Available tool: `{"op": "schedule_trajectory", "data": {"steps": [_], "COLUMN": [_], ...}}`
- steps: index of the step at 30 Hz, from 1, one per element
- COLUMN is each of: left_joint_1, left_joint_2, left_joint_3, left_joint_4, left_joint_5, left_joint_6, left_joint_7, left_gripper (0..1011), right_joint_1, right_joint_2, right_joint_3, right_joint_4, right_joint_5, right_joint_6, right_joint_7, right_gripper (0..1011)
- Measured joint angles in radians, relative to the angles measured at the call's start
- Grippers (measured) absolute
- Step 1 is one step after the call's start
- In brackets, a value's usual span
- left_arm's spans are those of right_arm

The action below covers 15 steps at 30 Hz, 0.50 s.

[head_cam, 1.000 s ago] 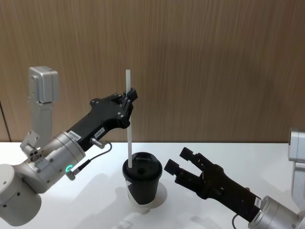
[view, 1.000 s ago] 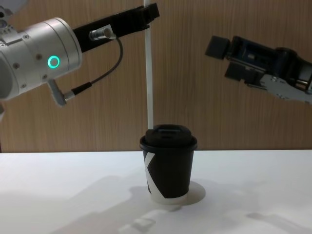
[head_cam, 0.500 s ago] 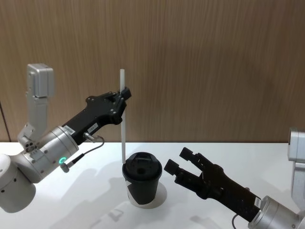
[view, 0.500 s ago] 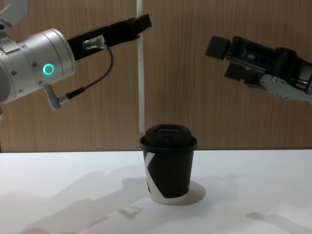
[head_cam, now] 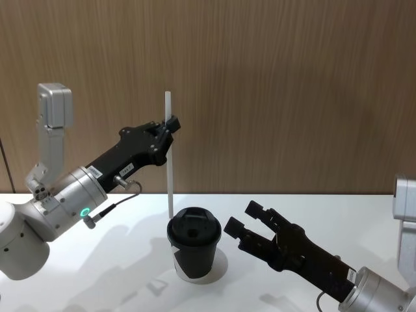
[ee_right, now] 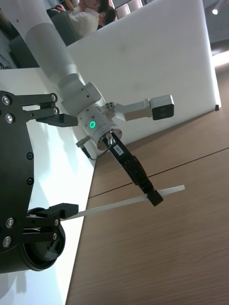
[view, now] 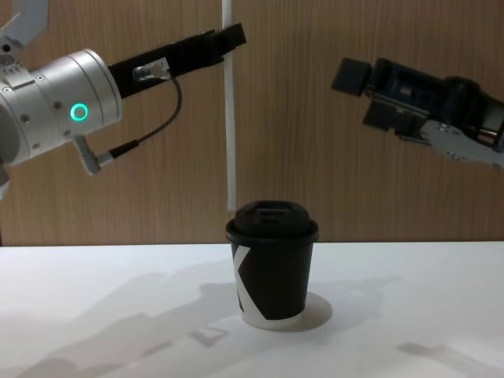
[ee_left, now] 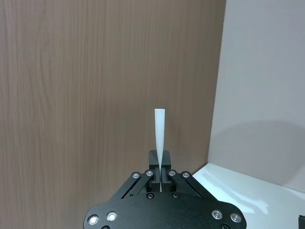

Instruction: Pick up the straw with one hand, pass it to the other hand, and insert it into the cup.

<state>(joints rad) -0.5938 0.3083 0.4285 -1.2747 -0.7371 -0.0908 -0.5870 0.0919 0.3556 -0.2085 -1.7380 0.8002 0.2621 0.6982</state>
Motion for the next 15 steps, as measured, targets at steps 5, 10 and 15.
{"op": "schedule_trajectory", "data": {"steps": [5, 10, 15], "left_joint_1": [-0.007, -0.011, -0.011], "left_joint_2": [-0.005, -0.008, -0.009], "left_joint_3": [0.000, 0.003, 0.006], "left_joint_4": [0.000, -0.016, -0.032], "left_joint_5": [0.000, 0.000, 0.000], "left_joint_6": [-0.002, -0.004, -0.004], "left_joint_7": [-0.012, -0.016, -0.016], "left_gripper": [18, 18, 19], "right_joint_1": [0.000, 0.000, 0.000], "right_joint_2": [0.000, 0.000, 0.000], "right_joint_3": [0.000, 0.000, 0.000], "right_joint_4": [0.000, 0.000, 0.000], "right_joint_5": [0.000, 0.000, 0.000], "right_joint_6": [0.000, 0.000, 0.000], "right_joint_7": [0.000, 0.000, 0.000], "right_gripper": [1001, 1001, 1001]}}
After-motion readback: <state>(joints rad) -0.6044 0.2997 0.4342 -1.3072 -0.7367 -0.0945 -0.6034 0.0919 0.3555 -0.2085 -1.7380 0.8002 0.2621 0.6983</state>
